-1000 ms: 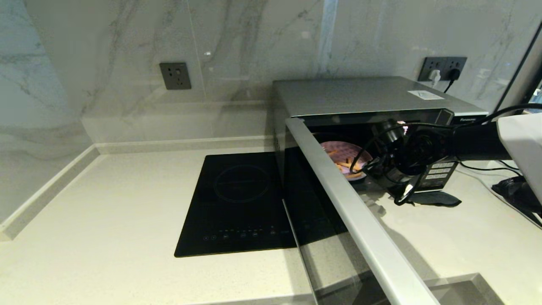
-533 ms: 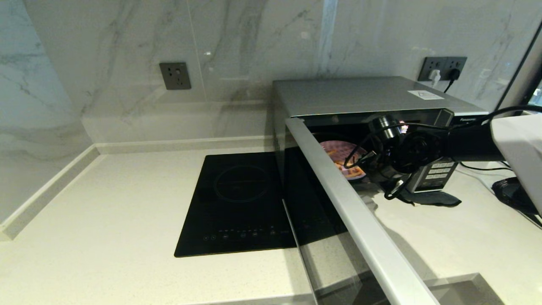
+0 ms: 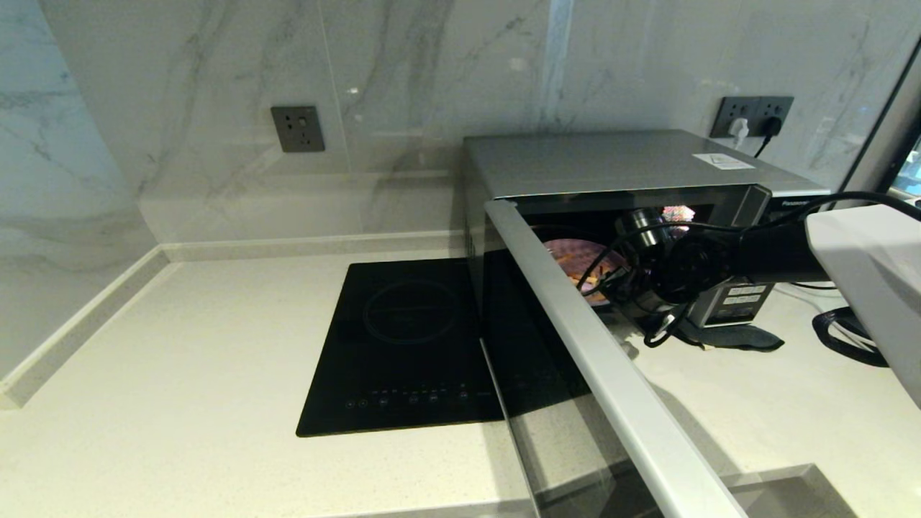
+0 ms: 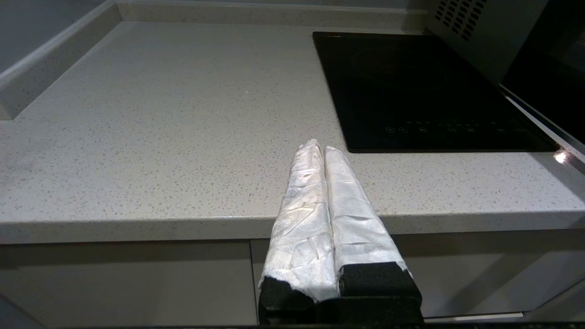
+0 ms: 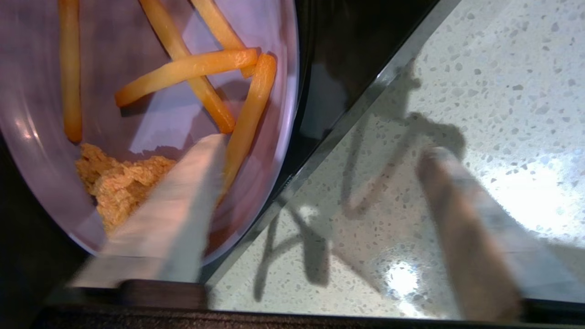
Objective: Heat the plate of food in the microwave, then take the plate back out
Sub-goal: Take the plate out of the microwave
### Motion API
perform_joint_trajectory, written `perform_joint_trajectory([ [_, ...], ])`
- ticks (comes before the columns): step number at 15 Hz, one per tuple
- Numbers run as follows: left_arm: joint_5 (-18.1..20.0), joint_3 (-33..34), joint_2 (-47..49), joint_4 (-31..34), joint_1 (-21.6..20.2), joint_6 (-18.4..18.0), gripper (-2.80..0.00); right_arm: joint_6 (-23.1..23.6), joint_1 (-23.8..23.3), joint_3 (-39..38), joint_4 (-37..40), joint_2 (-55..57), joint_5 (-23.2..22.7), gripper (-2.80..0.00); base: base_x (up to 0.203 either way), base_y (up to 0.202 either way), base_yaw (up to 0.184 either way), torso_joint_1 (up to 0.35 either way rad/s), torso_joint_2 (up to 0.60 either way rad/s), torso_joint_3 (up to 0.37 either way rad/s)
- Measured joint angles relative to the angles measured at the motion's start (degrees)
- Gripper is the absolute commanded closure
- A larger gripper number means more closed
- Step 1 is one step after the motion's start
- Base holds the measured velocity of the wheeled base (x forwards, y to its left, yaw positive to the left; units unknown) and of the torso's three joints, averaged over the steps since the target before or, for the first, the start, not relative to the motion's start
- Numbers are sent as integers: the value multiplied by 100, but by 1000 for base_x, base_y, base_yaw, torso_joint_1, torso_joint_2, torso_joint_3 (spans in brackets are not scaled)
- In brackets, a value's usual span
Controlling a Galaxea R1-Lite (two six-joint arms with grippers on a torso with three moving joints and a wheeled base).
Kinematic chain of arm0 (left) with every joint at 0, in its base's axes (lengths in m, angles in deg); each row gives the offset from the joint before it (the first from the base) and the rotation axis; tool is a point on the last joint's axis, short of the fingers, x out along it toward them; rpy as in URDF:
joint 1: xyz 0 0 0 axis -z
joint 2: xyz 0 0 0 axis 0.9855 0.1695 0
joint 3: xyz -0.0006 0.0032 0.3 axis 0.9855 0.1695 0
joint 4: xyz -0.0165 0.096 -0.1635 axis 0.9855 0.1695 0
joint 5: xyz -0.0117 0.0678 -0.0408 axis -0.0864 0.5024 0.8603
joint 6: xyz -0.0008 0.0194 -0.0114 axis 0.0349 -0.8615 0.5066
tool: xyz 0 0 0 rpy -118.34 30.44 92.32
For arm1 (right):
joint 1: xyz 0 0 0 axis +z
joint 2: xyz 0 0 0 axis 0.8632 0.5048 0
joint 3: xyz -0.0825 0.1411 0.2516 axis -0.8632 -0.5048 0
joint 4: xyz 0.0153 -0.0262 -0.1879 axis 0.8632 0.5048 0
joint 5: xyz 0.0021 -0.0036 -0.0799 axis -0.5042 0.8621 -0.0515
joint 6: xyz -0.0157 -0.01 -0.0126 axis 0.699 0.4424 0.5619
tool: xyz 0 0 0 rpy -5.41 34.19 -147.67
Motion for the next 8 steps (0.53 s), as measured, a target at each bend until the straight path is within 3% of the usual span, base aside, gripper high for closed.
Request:
perform_joint_trajectory([
  [8,2,0,0,-1,0,0,0,25,0,62,-72,-2,-77,0,0,0,0,0,0,0],
])
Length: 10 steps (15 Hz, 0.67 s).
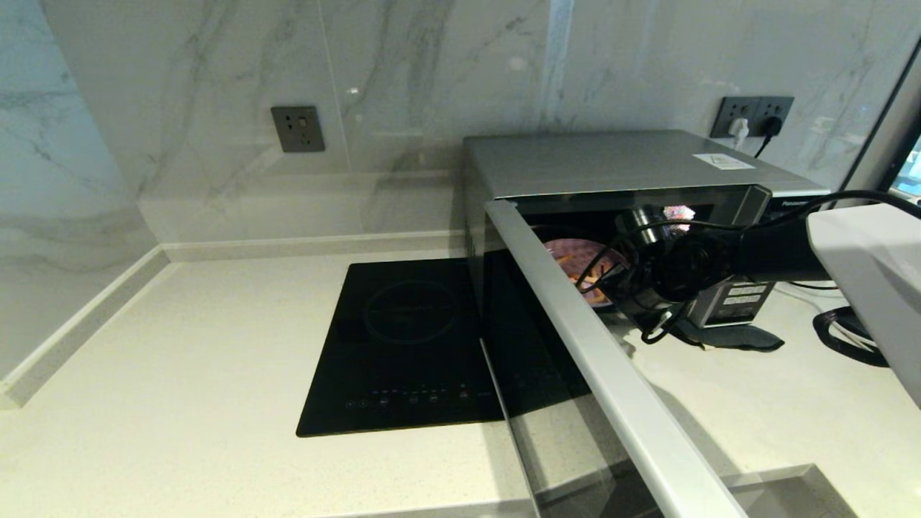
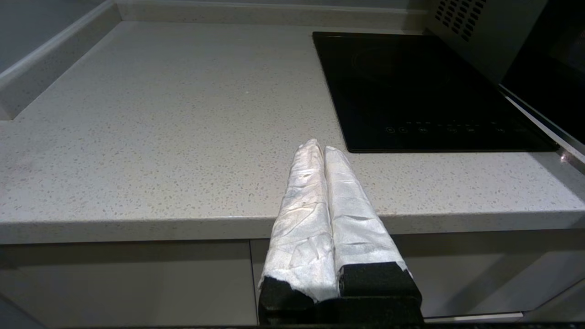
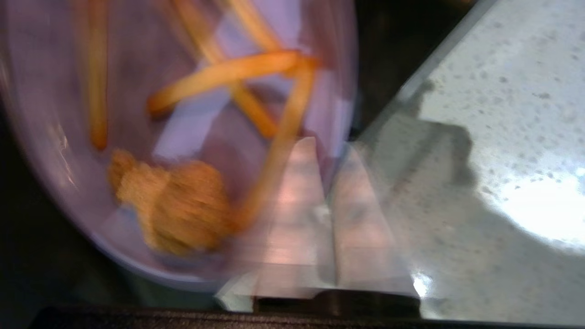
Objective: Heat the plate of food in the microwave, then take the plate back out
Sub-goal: Take the plate out of the microwave
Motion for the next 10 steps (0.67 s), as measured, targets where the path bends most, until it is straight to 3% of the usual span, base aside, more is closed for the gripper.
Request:
perform_joint_trajectory([
  [10,0,0,0,1,0,-5,0,-16,-2,59,74,-109,-53,0,0,0,0,0,0,0],
])
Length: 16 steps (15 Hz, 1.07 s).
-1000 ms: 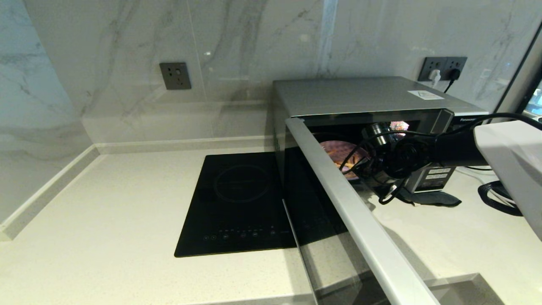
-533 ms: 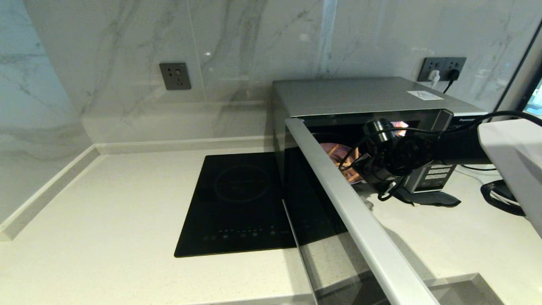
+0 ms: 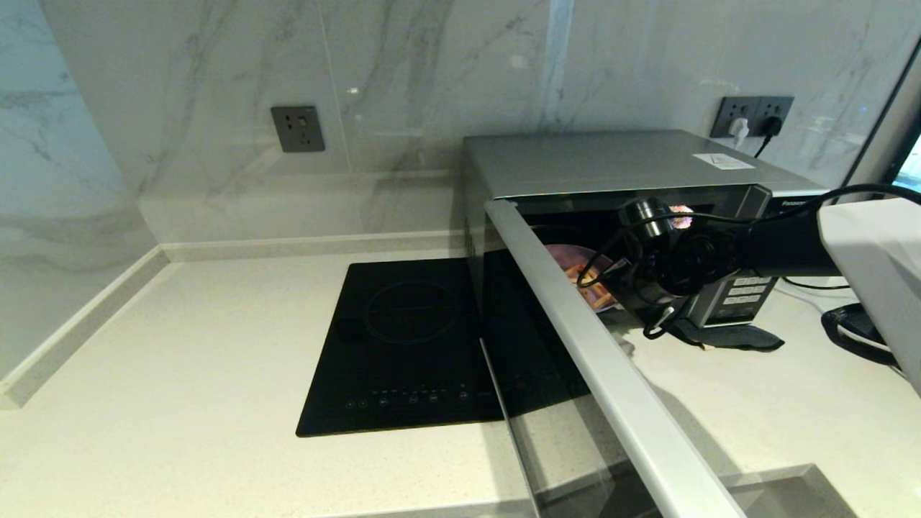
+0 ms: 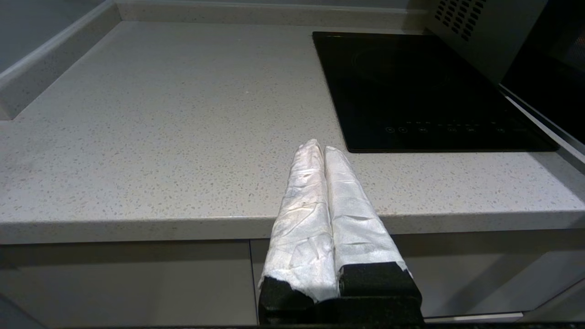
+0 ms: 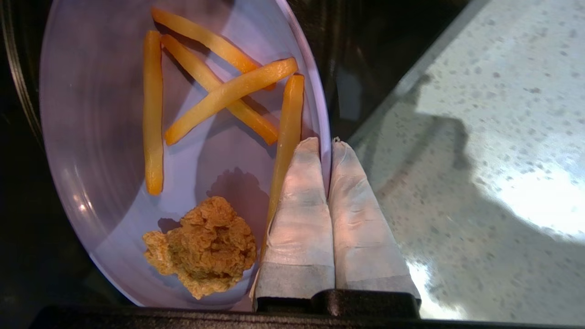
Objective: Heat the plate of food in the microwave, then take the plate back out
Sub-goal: Take the plate out of the microwave
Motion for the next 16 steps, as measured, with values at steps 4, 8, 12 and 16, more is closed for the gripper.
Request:
perform_joint_trajectory([
  [4,-1,0,0,0,0,2,0,-1,0,-167,-2,-222,8,0,0,0,0,0,0,0],
  [8,0,0,0,0,0,5,0,-6,2,-264,-11,-407,9,0,0,0,0,0,0,0],
  [12,0,0,0,0,0,5,0,-6,-1,-541,-11,-658,7,0,0,0,0,0,0,0],
  [16,0,0,0,0,0,2,0,42,-23,-1054,-22,-1176,8,0,0,0,0,0,0,0],
])
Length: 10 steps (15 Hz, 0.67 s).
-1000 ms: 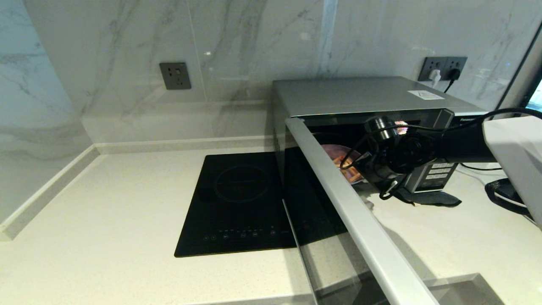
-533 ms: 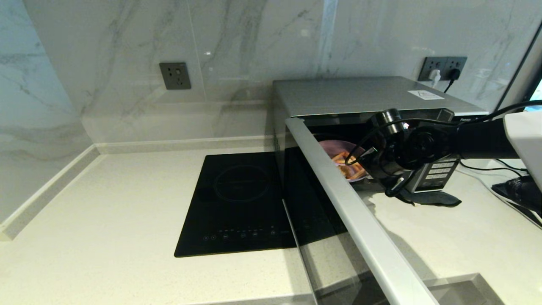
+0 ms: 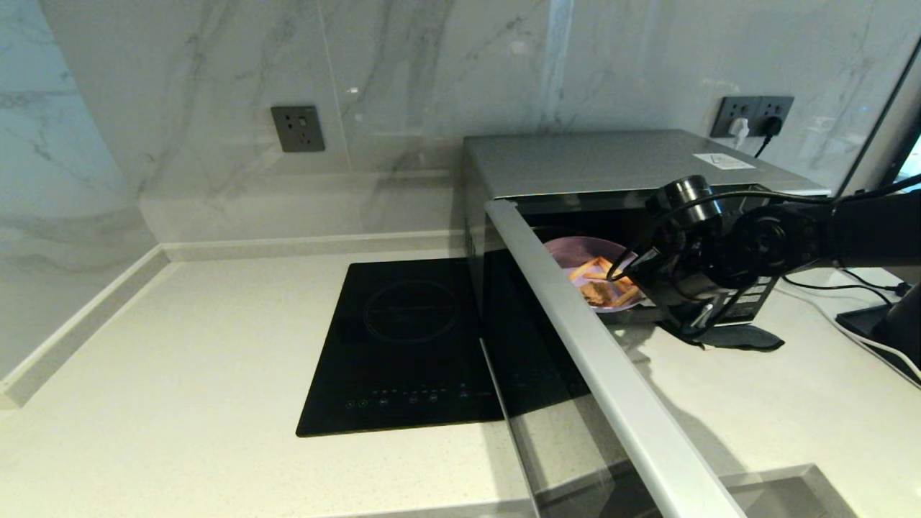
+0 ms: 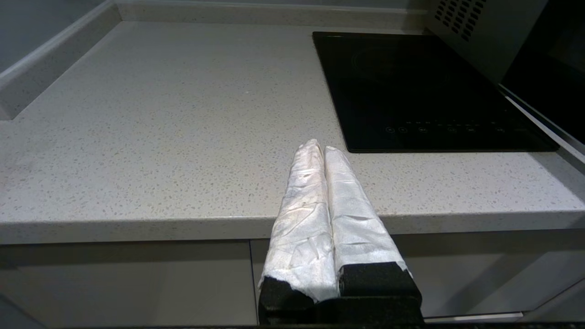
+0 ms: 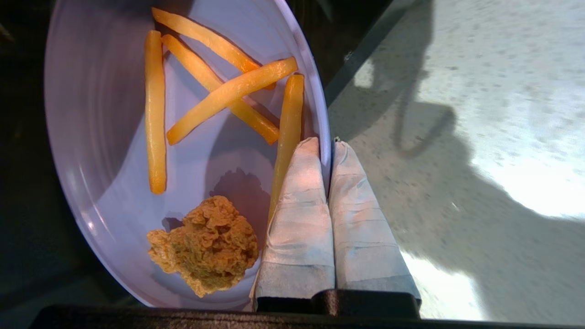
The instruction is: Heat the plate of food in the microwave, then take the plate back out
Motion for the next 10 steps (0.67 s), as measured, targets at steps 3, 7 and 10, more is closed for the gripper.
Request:
perform_joint_trajectory([
  [3,2,0,0,0,0,0,0,32,-3,-467,0,-552,22,0,0,0,0,0,0,0],
  [7,0,0,0,0,0,0,0,29,3,-1352,17,-1401,45,0,0,0,0,0,0,0],
  [10,-2,0,0,-1,0,2,0,37,3,-1964,60,-2087,67,0,0,0,0,0,0,0],
])
